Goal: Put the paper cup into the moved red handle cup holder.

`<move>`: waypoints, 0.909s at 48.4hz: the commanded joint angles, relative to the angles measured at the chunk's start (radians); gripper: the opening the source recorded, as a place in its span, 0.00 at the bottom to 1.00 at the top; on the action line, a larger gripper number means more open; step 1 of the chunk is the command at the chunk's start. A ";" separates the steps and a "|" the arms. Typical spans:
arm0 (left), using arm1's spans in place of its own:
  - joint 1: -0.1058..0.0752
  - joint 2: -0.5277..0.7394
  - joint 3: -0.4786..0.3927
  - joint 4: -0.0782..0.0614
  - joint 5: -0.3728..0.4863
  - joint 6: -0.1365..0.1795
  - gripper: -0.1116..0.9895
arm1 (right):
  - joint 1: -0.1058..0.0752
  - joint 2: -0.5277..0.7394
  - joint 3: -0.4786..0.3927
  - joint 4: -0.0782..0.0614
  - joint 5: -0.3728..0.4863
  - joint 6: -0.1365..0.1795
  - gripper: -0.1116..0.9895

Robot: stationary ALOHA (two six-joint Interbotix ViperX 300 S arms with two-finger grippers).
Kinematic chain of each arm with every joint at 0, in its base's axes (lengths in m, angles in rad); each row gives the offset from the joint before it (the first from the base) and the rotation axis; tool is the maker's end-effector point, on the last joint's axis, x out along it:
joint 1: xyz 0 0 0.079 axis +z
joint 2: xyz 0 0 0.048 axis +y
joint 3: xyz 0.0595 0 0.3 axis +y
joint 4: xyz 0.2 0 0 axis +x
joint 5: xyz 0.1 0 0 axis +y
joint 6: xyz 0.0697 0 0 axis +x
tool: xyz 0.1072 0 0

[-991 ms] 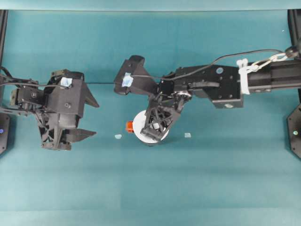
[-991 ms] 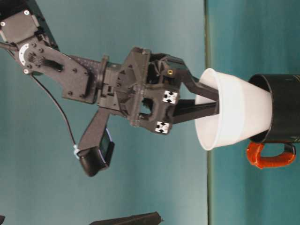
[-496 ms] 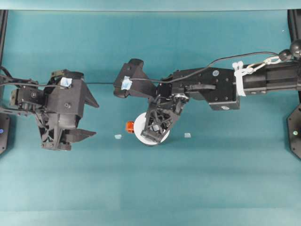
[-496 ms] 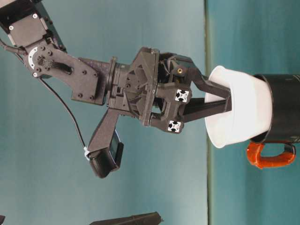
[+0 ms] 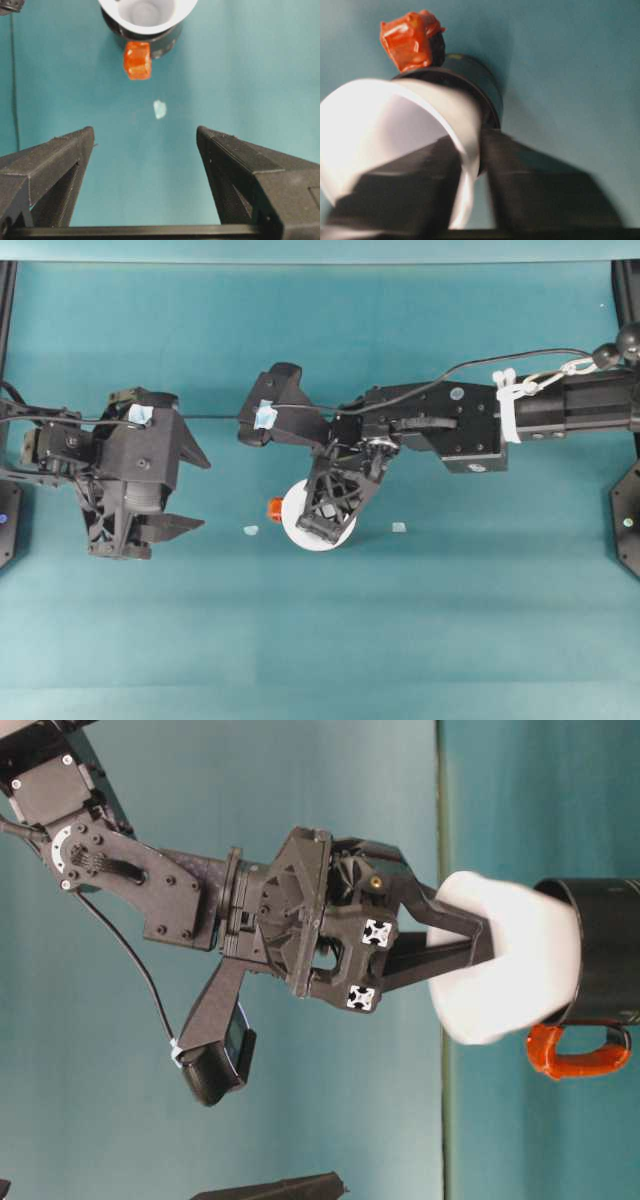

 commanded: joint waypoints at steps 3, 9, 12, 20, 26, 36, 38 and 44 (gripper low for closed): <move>-0.002 -0.012 -0.012 0.002 -0.006 0.000 0.93 | 0.005 -0.026 -0.015 0.002 0.018 -0.003 0.27; -0.002 -0.012 -0.012 0.002 -0.006 0.000 0.93 | 0.009 -0.028 -0.015 -0.003 0.032 -0.003 0.59; -0.002 -0.012 -0.014 0.002 -0.006 0.000 0.93 | 0.012 -0.031 -0.015 -0.006 0.032 -0.003 0.75; 0.000 -0.012 -0.012 0.003 -0.006 0.000 0.93 | 0.012 -0.038 -0.015 -0.008 0.025 -0.003 0.84; -0.002 -0.012 -0.012 0.002 -0.006 0.000 0.93 | 0.012 -0.048 -0.015 -0.008 0.021 -0.008 0.84; -0.002 -0.017 -0.009 0.003 0.000 0.000 0.92 | 0.012 -0.126 -0.008 -0.017 0.021 -0.015 0.84; -0.002 -0.018 -0.008 0.002 0.000 -0.002 0.92 | 0.012 -0.152 -0.006 -0.023 0.020 -0.017 0.84; -0.002 -0.028 -0.002 0.002 0.000 0.000 0.92 | 0.015 -0.241 0.017 -0.032 0.015 -0.014 0.84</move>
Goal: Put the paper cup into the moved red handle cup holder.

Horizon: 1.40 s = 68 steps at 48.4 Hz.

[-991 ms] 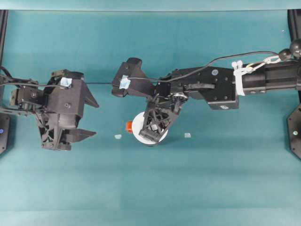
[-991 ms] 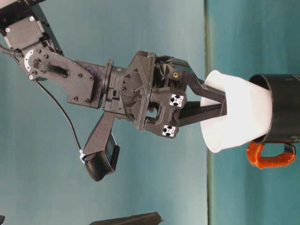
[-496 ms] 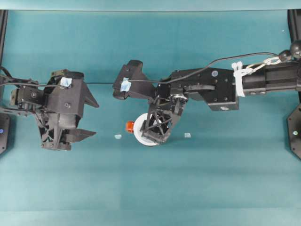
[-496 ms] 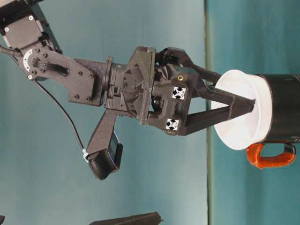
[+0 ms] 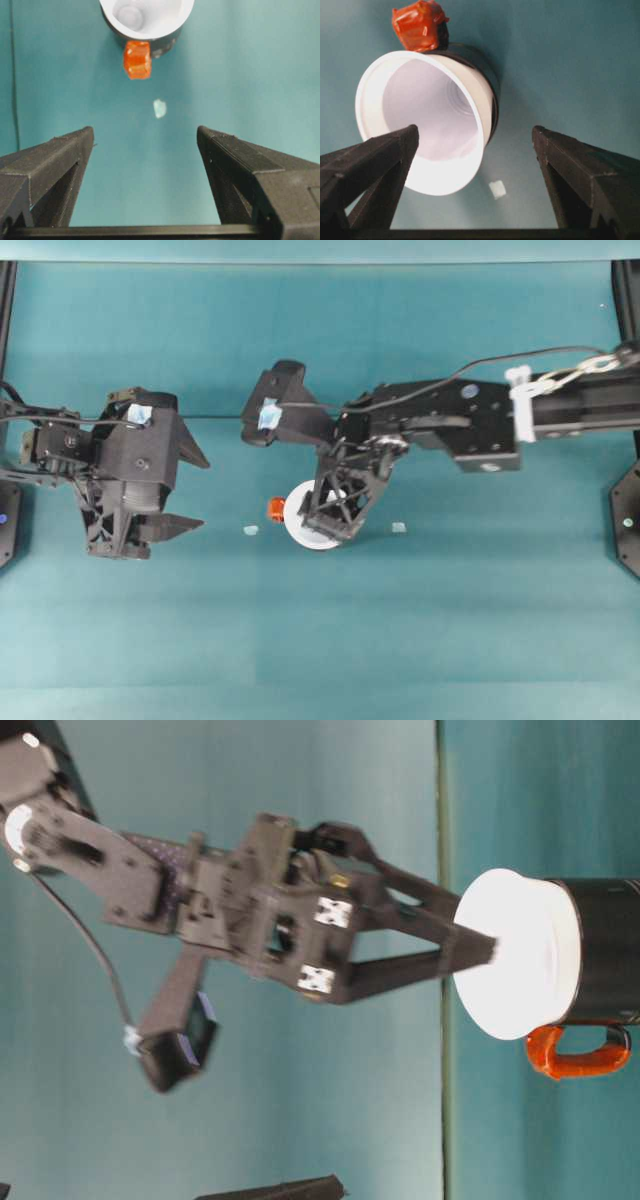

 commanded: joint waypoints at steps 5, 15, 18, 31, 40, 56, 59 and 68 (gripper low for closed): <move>-0.003 -0.026 -0.003 0.002 -0.002 -0.002 0.92 | 0.015 -0.230 0.037 -0.006 -0.025 -0.012 0.84; -0.003 -0.043 0.000 0.002 -0.003 -0.002 0.92 | 0.054 -0.360 0.170 -0.052 -0.121 -0.046 0.84; -0.003 -0.044 0.002 0.002 -0.003 -0.002 0.92 | 0.063 -0.397 0.219 -0.054 -0.170 -0.055 0.84; -0.005 -0.044 0.003 0.002 -0.003 -0.002 0.92 | 0.069 -0.561 0.394 -0.052 -0.394 -0.061 0.84; -0.005 -0.044 0.003 0.002 -0.002 -0.002 0.92 | 0.067 -0.663 0.488 -0.054 -0.506 -0.064 0.84; -0.005 -0.044 0.003 0.002 -0.003 -0.002 0.92 | 0.080 -0.801 0.583 -0.054 -0.514 -0.083 0.84; -0.005 -0.044 0.003 0.002 -0.002 -0.002 0.92 | 0.081 -0.821 0.594 -0.054 -0.518 -0.104 0.84; -0.005 -0.044 0.003 0.002 -0.002 -0.002 0.92 | 0.081 -0.864 0.620 -0.054 -0.537 -0.155 0.84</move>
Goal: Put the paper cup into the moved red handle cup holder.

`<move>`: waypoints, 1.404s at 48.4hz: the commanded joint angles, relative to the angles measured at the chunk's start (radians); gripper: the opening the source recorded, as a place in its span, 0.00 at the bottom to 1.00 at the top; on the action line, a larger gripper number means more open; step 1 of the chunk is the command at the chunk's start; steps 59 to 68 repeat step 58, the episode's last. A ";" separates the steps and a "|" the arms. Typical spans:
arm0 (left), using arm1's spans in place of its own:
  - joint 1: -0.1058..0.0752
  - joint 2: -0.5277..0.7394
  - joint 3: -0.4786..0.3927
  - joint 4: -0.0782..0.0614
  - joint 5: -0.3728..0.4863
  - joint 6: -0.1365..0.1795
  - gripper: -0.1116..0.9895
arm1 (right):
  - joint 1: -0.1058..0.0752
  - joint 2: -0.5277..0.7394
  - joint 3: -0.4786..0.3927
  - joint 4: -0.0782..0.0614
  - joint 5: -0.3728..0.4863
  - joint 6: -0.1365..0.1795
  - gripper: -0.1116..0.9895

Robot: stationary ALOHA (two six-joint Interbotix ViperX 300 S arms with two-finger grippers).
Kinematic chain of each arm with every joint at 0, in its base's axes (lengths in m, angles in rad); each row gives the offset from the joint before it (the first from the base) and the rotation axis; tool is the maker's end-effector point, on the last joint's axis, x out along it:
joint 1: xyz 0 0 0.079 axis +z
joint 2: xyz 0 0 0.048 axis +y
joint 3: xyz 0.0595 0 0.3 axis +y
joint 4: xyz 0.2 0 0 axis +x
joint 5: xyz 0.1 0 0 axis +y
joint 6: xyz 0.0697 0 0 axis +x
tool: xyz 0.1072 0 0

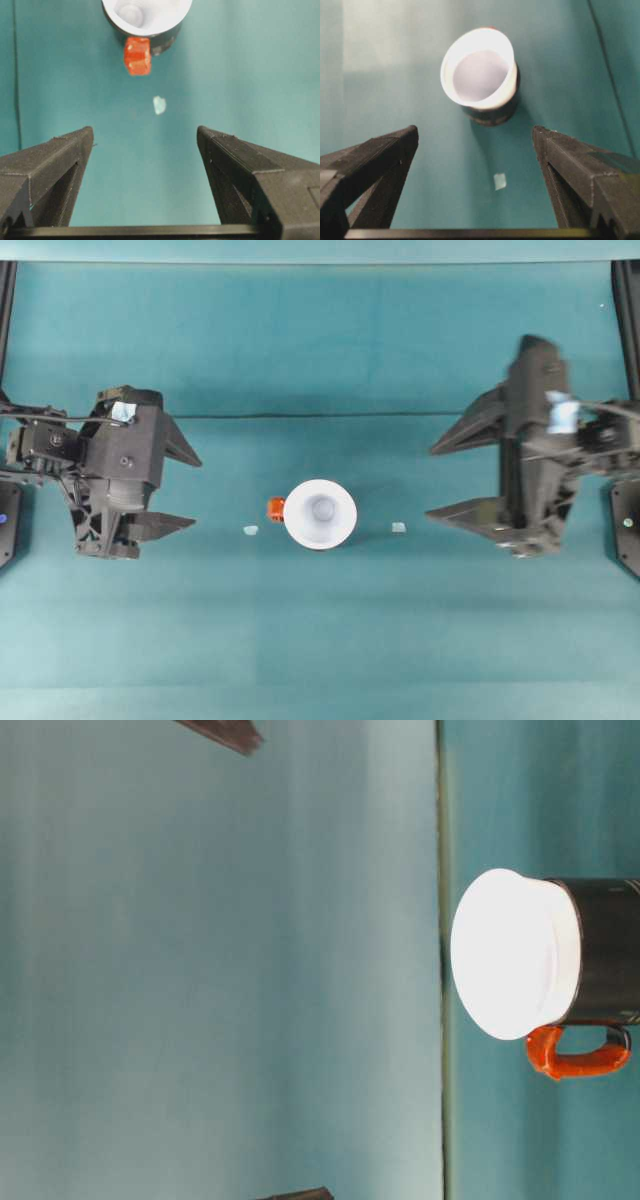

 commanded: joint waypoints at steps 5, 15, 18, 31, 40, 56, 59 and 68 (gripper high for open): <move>-0.003 -0.011 -0.009 0.002 -0.003 0.000 0.92 | 0.003 -0.114 0.011 -0.002 -0.025 -0.029 0.84; -0.003 -0.011 -0.009 0.002 -0.005 0.000 0.92 | 0.003 -0.115 0.037 -0.002 -0.028 -0.029 0.84; -0.003 -0.011 -0.009 0.002 -0.003 0.000 0.92 | 0.005 -0.117 0.041 -0.002 -0.034 -0.029 0.84; -0.003 -0.011 -0.008 0.002 -0.005 0.000 0.92 | 0.003 -0.115 0.052 -0.002 -0.048 -0.028 0.84; -0.003 -0.011 -0.009 0.002 -0.005 0.000 0.92 | 0.003 -0.117 0.051 -0.002 -0.048 -0.028 0.84; -0.003 -0.011 -0.009 0.003 -0.003 0.000 0.92 | 0.003 -0.115 0.052 -0.002 -0.048 -0.026 0.84; -0.003 -0.011 -0.009 0.002 -0.003 0.000 0.92 | 0.003 -0.115 0.052 -0.002 -0.048 -0.026 0.84; -0.003 -0.011 -0.009 0.002 -0.003 0.000 0.92 | 0.003 -0.115 0.052 -0.002 -0.048 -0.026 0.84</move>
